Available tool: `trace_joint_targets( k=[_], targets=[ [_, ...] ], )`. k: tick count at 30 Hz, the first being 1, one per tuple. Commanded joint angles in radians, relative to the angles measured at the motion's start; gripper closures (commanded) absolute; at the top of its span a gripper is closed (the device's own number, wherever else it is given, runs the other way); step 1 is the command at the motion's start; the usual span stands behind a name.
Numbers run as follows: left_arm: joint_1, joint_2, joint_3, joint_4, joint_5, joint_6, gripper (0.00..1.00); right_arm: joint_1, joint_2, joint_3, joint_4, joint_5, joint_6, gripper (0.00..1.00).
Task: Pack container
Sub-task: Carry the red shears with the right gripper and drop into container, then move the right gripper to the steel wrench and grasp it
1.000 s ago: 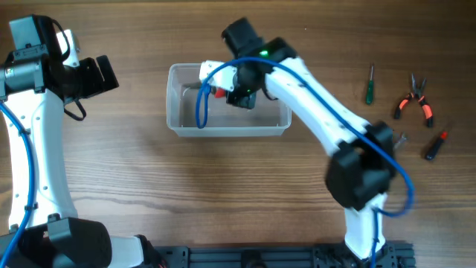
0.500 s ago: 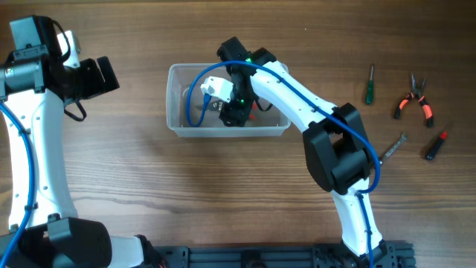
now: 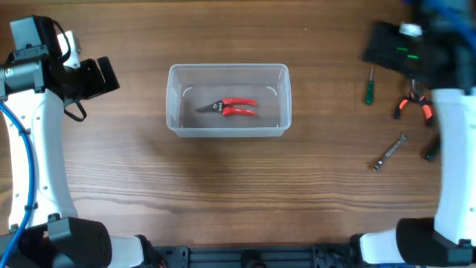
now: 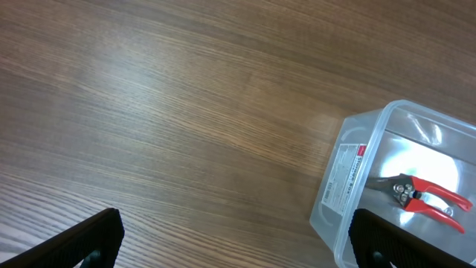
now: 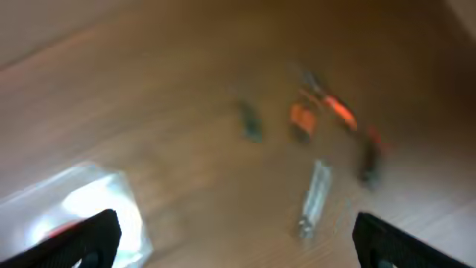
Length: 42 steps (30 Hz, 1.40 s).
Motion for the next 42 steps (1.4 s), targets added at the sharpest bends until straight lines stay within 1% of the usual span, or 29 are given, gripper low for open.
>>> trace_joint_targets(
  k=[1, 2, 5, 7, 8, 12, 14, 16, 20, 23, 26, 30, 38, 41, 42],
  targets=[
    [0.005, 0.010, 0.003, 0.000, 0.021, -0.013, 0.00, -0.261, 0.013, -0.027, -0.148, 0.024, 0.270, 0.00],
    [0.005, 0.010, 0.003, 0.000, 0.029, -0.013, 0.00, -0.309, 0.012, -0.048, -0.147, 0.000, 0.245, 0.00],
    [0.005, 0.010, 0.003, 0.000, 0.047, -0.013, 0.00, -0.422, 0.015, -0.134, -0.138, -0.051, 0.243, 0.00],
    [0.005, 0.010, 0.003, 0.000, 0.047, -0.013, 0.00, -0.483, 0.015, -0.246, -0.099, -0.096, 0.242, 0.00],
    [0.005, 0.010, 0.003, -0.001, 0.047, -0.013, 0.00, -0.504, 0.015, -0.341, -0.051, -0.116, 0.243, 0.00],
    [0.005, 0.010, 0.003, 0.000, 0.047, -0.013, 0.00, -0.511, 0.015, -0.585, 0.105, -0.120, 0.238, 0.00],
    [0.005, 0.010, 0.003, 0.000, 0.047, -0.013, 0.00, -0.511, 0.015, -0.700, 0.199, -0.132, 0.210, 0.00],
    [0.005, 0.010, 0.003, 0.000, 0.047, -0.013, 0.00, -0.511, 0.016, -0.840, 0.336, -0.172, 0.162, 0.00],
    [0.005, 0.010, 0.003, 0.000, 0.047, -0.013, 0.00, -0.511, 0.016, -1.050, 0.572, -0.232, 0.110, 0.00],
    [0.005, 0.010, 0.003, 0.000, 0.046, -0.013, 0.00, -0.511, 0.016, -1.145, 0.704, -0.257, 0.084, 0.01],
    [0.005, 0.010, 0.003, 0.000, 0.047, -0.013, 0.00, -0.511, 0.017, -1.196, 0.785, -0.257, 0.068, 0.01],
    [0.005, 0.010, 0.003, -0.002, 0.047, -0.013, 0.00, -0.511, 0.035, -1.202, 0.852, -0.250, 0.033, 0.02],
    [0.005, 0.010, 0.003, -0.004, 0.046, -0.013, 0.00, -0.511, 0.128, -1.202, 0.892, -0.250, 0.035, 0.06],
    [0.005, 0.010, 0.003, -0.005, 0.047, -0.013, 0.00, -0.511, 0.154, -1.202, 0.892, -0.250, 0.037, 0.19],
    [0.005, 0.010, 0.003, -0.005, 0.046, -0.013, 0.00, -0.511, 0.158, -1.202, 0.890, -0.251, 0.037, 0.28]
  ],
)
